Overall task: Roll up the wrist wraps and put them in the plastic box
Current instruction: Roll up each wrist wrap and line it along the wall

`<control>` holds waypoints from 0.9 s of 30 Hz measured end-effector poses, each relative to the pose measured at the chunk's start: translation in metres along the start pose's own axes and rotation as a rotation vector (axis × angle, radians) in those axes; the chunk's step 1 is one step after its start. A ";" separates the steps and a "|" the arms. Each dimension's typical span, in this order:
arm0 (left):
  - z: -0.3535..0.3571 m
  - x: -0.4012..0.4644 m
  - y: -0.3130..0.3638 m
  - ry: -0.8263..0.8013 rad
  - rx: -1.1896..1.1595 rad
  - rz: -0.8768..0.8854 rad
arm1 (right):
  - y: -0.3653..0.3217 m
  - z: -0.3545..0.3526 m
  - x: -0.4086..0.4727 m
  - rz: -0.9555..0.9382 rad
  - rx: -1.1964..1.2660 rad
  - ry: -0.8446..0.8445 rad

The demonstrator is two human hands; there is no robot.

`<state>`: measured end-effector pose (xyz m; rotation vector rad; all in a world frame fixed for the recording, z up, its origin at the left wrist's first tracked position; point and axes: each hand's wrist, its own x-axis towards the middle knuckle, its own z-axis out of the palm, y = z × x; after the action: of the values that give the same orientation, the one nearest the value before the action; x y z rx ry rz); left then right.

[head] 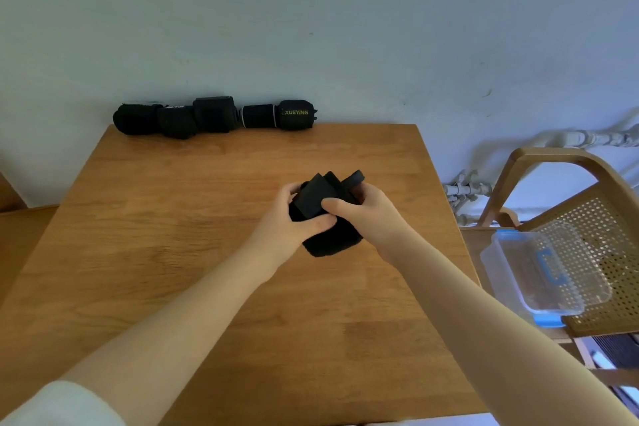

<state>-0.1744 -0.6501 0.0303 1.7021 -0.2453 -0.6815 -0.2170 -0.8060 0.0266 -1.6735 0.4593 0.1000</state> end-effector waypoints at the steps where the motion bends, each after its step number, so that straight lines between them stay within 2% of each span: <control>1: -0.001 0.001 -0.003 0.037 -0.073 -0.025 | -0.002 0.003 0.001 -0.002 -0.039 0.027; 3: -0.006 0.002 -0.005 0.053 -0.178 -0.072 | -0.006 0.002 0.003 -0.039 -0.125 0.007; 8: -0.027 0.003 -0.006 -0.041 -0.424 -0.203 | -0.007 -0.015 0.004 -0.078 -0.166 -0.287; 11: -0.035 0.004 -0.006 -0.110 -0.556 -0.287 | -0.005 -0.011 0.008 -0.121 -0.183 -0.325; 17: -0.046 0.010 -0.001 -0.272 -0.460 -0.392 | -0.002 0.001 0.006 -0.151 -0.016 -0.439; 19: -0.047 0.012 0.002 -0.278 -0.408 -0.407 | -0.001 0.002 0.006 -0.136 -0.004 -0.419; 21: -0.046 0.015 0.003 -0.225 -0.300 -0.338 | -0.001 0.002 0.006 -0.100 -0.033 -0.388; 24: -0.044 0.016 0.005 -0.126 -0.060 -0.069 | 0.002 0.000 0.009 -0.047 -0.154 -0.373; 27: -0.043 0.012 0.006 -0.278 0.222 0.130 | 0.001 -0.005 0.009 -0.001 -0.184 -0.373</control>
<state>-0.1392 -0.6224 0.0371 1.7803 -0.6413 -0.8168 -0.2104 -0.8135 0.0237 -1.7847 0.1704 0.4575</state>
